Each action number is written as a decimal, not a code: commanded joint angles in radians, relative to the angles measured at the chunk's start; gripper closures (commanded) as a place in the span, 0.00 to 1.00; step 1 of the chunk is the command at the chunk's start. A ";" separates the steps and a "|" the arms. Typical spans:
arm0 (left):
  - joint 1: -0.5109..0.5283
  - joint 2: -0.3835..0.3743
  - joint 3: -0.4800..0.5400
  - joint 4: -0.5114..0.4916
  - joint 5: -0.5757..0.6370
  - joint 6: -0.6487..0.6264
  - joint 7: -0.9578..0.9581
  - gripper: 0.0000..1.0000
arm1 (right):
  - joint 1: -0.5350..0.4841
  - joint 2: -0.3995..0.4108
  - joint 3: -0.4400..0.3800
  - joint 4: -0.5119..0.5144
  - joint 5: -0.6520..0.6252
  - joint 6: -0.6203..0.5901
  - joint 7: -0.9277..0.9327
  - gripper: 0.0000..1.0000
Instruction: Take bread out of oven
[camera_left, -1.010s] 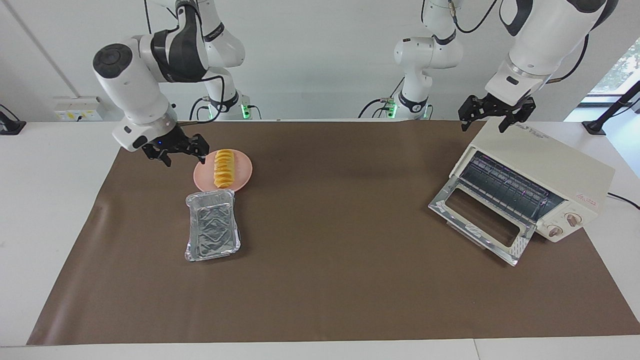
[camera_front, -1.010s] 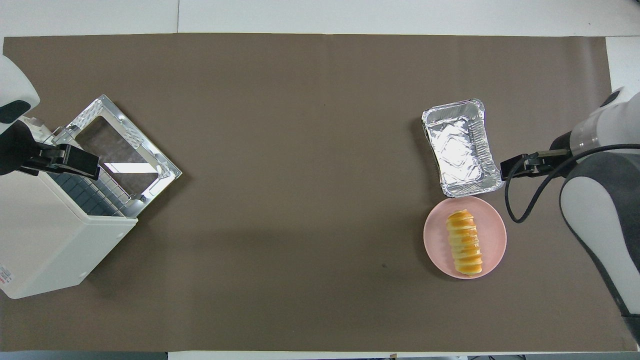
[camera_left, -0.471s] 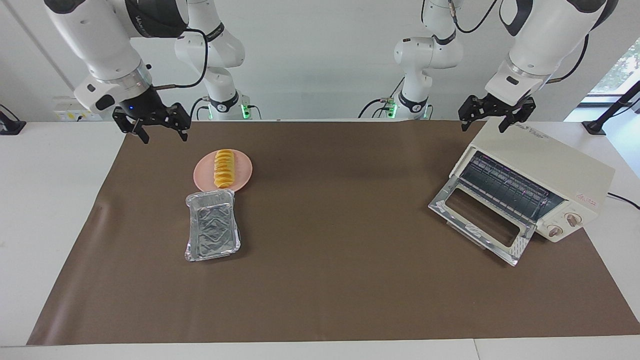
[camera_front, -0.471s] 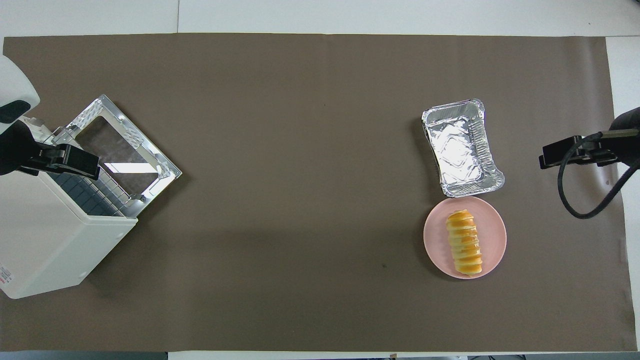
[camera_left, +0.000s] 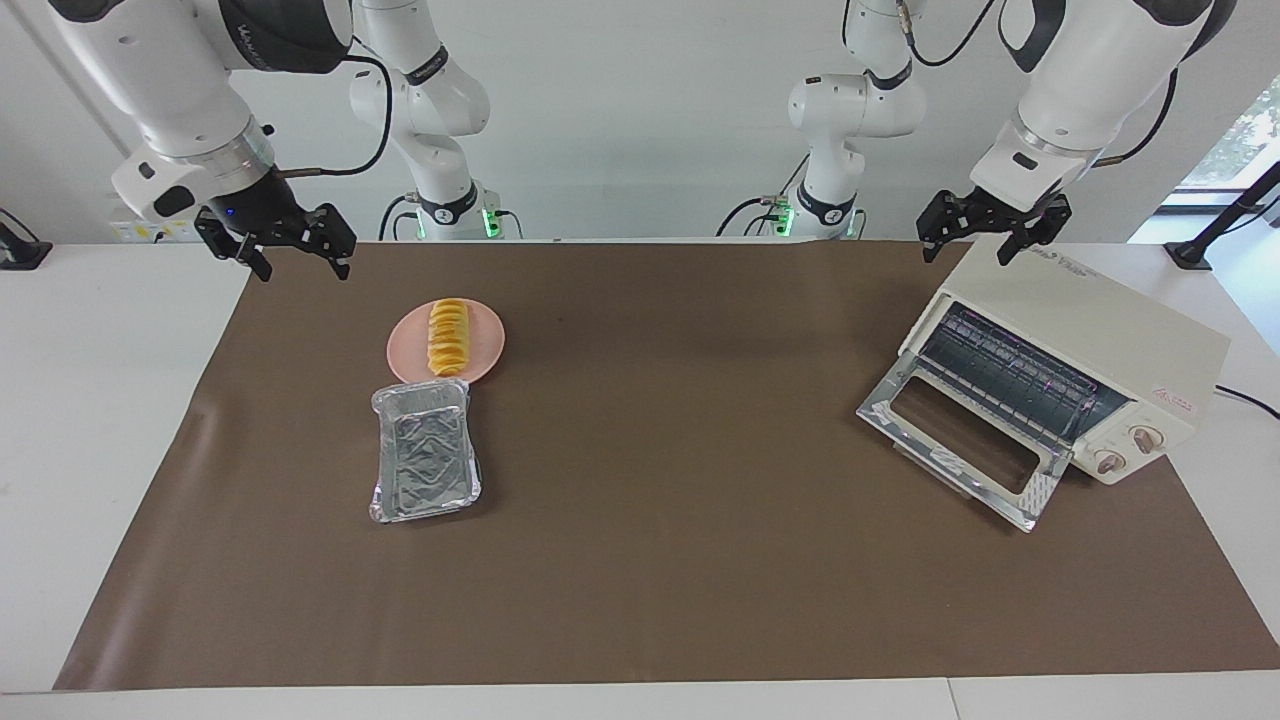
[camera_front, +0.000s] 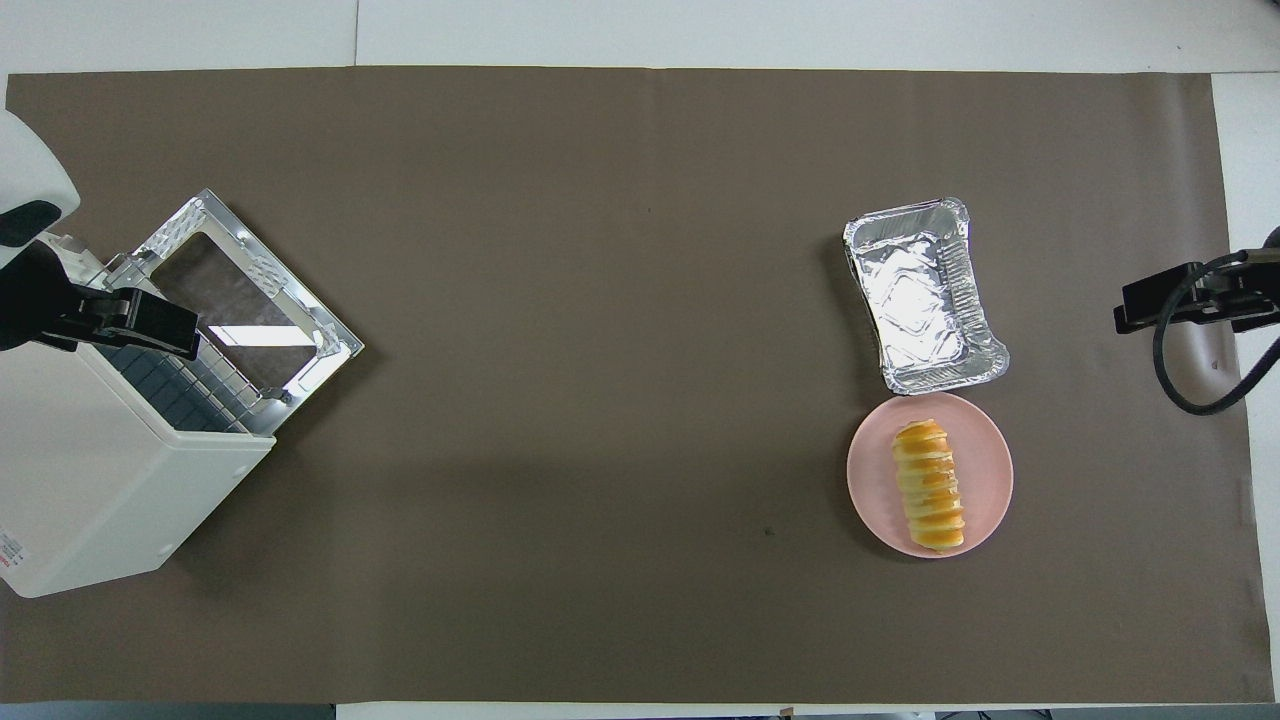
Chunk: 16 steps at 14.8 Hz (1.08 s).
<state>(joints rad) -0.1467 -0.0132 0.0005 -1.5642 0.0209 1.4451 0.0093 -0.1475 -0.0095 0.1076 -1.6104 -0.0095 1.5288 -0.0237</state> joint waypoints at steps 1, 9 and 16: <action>0.016 -0.016 -0.008 -0.013 -0.016 0.008 0.014 0.00 | -0.007 0.013 0.009 0.020 -0.029 -0.016 -0.007 0.00; 0.016 -0.016 -0.007 -0.013 -0.016 0.008 0.014 0.00 | -0.012 0.011 0.009 0.018 -0.020 -0.030 -0.009 0.00; 0.016 -0.016 -0.008 -0.013 -0.016 0.008 0.014 0.00 | -0.009 0.008 0.009 0.014 -0.020 -0.032 -0.007 0.00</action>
<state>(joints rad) -0.1466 -0.0132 0.0005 -1.5642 0.0209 1.4451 0.0093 -0.1475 -0.0069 0.1084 -1.6103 -0.0219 1.5143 -0.0237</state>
